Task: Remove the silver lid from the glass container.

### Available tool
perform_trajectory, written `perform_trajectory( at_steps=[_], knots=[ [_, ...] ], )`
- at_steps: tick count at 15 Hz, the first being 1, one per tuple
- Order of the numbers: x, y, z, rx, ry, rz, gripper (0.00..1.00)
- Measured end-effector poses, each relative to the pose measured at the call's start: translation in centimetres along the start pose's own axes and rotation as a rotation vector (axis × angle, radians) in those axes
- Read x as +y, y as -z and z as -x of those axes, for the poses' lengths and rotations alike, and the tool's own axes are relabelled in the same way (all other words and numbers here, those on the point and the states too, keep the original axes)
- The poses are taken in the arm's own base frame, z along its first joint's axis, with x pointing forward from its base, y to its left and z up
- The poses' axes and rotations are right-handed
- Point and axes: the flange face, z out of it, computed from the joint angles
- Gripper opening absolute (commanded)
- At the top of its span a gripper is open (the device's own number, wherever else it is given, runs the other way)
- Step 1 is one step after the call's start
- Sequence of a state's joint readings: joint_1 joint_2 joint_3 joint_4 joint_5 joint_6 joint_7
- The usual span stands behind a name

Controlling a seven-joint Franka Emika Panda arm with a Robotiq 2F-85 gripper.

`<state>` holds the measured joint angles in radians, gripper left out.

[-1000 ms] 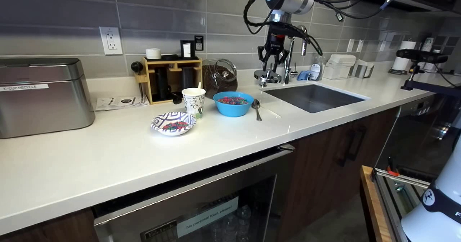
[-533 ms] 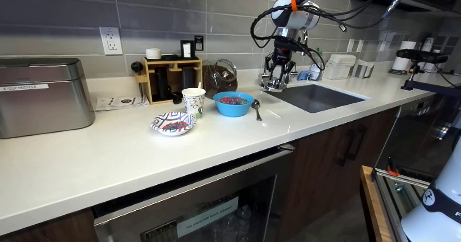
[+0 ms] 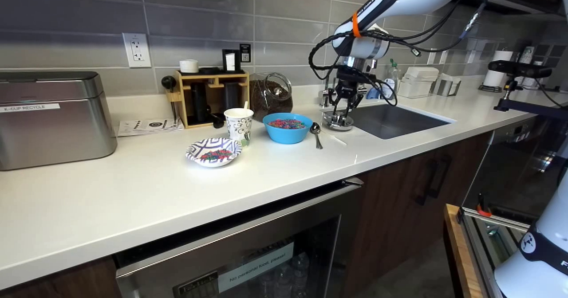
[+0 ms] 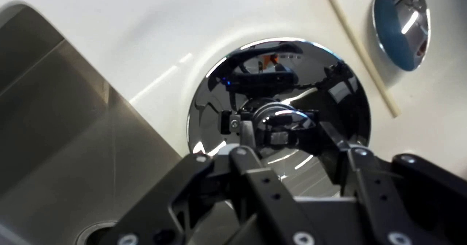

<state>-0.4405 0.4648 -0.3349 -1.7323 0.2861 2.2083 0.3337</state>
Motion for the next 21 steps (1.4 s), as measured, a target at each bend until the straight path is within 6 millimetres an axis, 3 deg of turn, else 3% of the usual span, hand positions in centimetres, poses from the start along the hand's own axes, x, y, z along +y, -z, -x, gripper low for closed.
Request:
perform_trajectory(
  at_steps=[4, 9, 11, 12, 16, 19, 21],
  knots=[
    [-0.2, -1.5, 0.0, -0.016, 0.0, 0.011, 0.21],
    [-0.3, -1.6, -0.1, -0.014, 0.003, 0.012, 0.21],
    [-0.5, -1.6, -0.1, -0.015, 0.008, 0.011, 0.71],
    [-0.6, -1.7, 0.0, -0.015, 0.013, 0.011, 0.72],
    [-1.1, -1.6, 0.1, -0.015, 0.034, 0.006, 0.99],
    [-1.9, -0.7, 0.1, 0.011, 0.081, -0.005, 1.0],
    [-3.0, 1.0, 0.7, 0.034, 0.168, -0.015, 1.0]
  ],
)
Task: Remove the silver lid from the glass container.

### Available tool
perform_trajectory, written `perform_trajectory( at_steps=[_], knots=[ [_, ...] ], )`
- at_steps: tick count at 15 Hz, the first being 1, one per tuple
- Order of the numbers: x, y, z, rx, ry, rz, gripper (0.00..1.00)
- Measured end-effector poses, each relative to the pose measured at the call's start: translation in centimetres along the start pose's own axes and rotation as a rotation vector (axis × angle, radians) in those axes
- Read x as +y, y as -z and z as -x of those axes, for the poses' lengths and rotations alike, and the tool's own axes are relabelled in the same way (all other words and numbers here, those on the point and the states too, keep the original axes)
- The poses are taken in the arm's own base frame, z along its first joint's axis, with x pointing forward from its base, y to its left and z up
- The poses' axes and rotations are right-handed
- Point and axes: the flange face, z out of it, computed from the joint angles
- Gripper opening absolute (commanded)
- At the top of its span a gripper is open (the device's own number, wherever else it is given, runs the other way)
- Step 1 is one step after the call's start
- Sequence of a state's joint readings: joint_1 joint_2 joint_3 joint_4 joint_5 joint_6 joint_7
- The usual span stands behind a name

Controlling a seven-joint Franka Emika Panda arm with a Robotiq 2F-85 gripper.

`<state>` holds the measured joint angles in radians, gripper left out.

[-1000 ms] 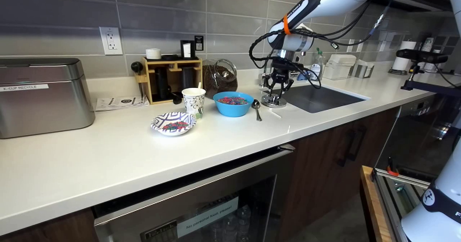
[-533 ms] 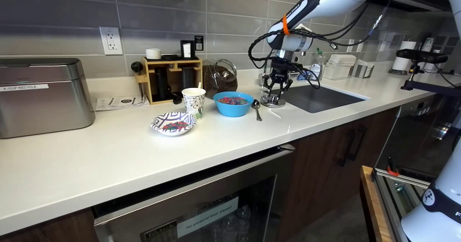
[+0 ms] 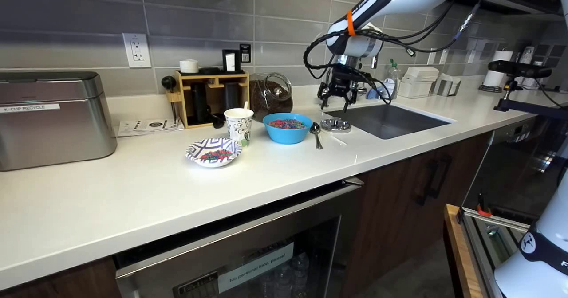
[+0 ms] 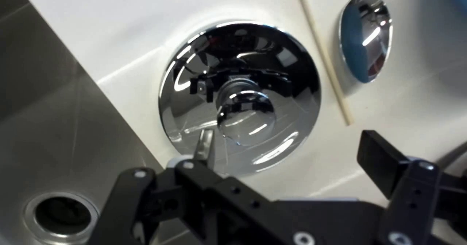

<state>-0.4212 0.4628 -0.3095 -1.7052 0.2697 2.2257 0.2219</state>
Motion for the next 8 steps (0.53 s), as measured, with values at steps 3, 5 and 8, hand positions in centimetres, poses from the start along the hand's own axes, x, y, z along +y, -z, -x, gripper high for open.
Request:
perform_trajectory(
  at_steps=[3, 5, 8],
  knots=[
    [-2.3, 4.2, 1.8, 0.041, 0.167, -0.002, 1.0],
    [-3.7, 7.5, 3.8, 0.063, 0.279, 0.01, 1.0],
    [-5.2, 12.0, 7.3, 0.103, 0.446, 0.023, 1.0]
  ],
)
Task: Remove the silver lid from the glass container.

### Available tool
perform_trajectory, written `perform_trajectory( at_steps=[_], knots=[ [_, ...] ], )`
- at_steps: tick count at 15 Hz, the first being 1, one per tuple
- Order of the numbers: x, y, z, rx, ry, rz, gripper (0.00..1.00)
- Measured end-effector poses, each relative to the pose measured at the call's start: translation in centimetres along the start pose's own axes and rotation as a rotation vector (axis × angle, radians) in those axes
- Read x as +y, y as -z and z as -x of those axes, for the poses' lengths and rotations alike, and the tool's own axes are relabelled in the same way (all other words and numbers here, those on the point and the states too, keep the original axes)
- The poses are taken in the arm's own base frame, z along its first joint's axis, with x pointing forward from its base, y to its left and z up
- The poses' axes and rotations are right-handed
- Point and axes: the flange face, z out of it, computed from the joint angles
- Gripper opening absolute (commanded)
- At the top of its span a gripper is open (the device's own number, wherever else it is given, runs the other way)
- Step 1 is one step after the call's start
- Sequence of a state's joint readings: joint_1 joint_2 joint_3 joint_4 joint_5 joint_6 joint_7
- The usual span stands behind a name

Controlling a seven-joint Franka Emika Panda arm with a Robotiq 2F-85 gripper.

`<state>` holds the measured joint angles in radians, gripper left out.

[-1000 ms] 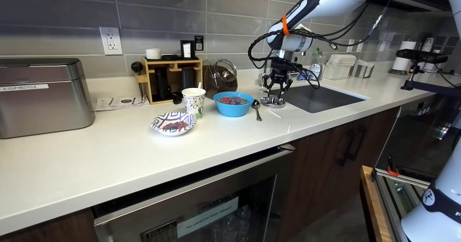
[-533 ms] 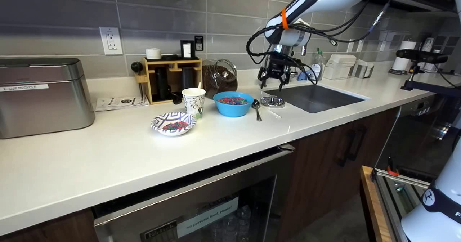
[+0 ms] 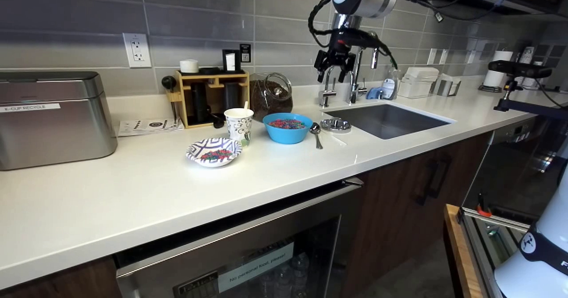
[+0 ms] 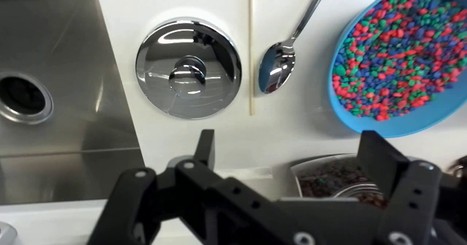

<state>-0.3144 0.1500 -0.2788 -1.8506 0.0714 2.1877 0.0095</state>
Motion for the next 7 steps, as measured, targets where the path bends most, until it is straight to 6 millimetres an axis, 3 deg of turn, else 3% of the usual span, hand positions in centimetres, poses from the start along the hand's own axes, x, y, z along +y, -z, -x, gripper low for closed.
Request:
perform_trajectory(
  at_steps=[4, 7],
  knots=[
    [-1.4, 4.9, 2.9, 0.053, 0.21, 0.014, 1.0],
    [-1.3, 5.9, 3.1, 0.067, 0.215, 0.012, 1.0]
  ],
)
